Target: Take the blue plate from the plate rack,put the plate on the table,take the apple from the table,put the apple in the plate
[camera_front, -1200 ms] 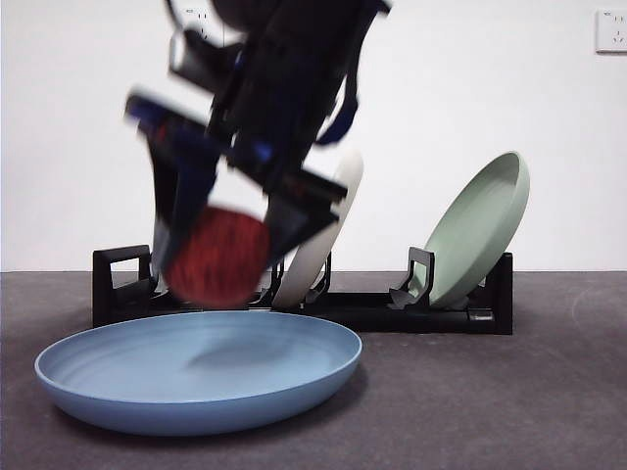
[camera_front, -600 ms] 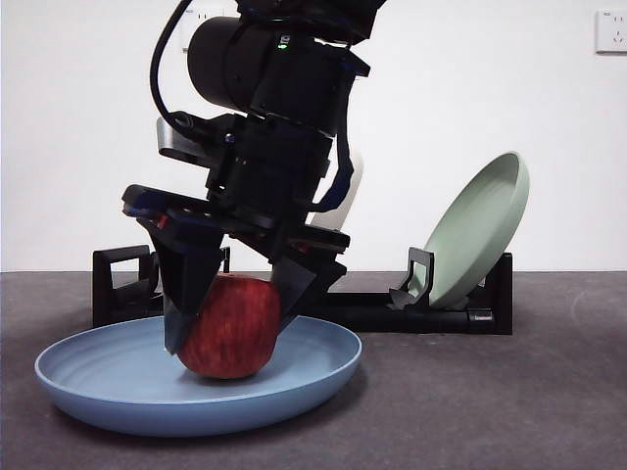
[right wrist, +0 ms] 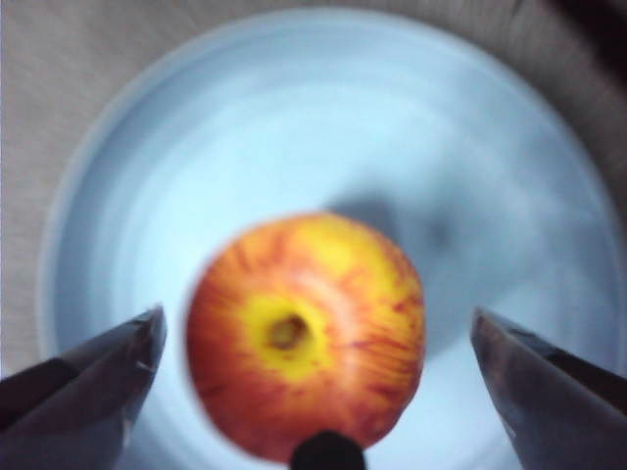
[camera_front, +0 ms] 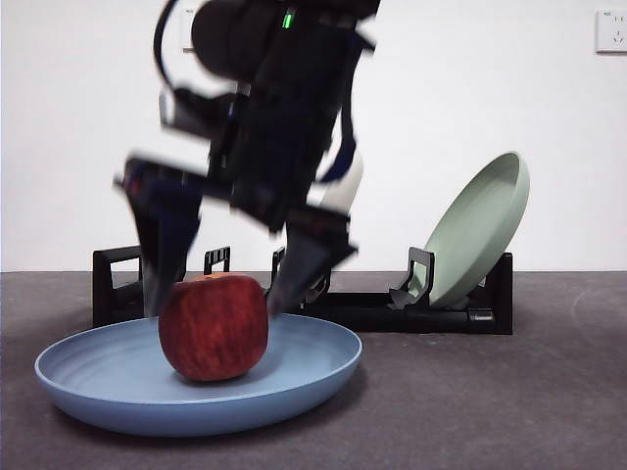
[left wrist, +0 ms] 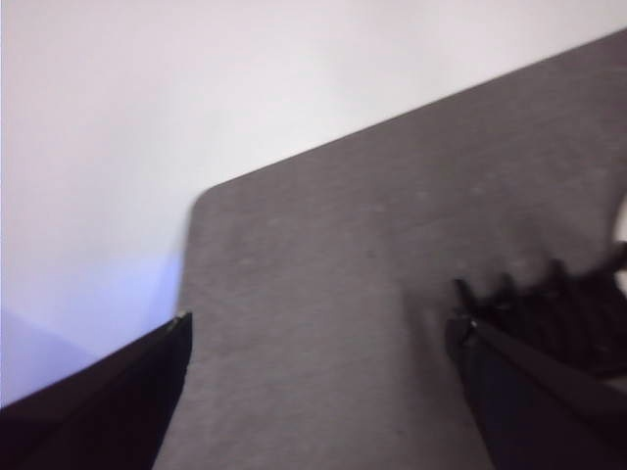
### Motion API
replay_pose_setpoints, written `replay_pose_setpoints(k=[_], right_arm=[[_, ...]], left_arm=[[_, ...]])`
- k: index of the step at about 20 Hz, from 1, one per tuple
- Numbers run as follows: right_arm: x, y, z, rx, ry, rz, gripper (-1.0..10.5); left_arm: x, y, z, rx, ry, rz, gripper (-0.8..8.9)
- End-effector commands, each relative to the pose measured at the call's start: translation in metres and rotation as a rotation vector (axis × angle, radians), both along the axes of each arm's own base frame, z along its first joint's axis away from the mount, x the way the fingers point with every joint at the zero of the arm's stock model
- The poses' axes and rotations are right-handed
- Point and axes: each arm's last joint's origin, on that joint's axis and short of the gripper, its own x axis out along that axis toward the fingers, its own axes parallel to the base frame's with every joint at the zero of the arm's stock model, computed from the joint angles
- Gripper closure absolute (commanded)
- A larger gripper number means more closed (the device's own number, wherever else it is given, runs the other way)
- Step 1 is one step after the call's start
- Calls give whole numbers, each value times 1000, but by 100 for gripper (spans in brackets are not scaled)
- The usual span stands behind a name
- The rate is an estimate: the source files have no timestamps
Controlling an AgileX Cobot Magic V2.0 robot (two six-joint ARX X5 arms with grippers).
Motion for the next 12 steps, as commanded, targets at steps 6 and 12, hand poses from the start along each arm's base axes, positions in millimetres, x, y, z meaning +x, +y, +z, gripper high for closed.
replay_pose_setpoints(k=[6, 12], right_arm=[[-18, -38, 91, 152, -139, -17, 411], [-43, -102, 165, 283, -295, -68, 417]], left_arm=[[-2, -7, -7, -118, 128, -236, 377], [-5, -15, -12, -203, 239, -490, 378]])
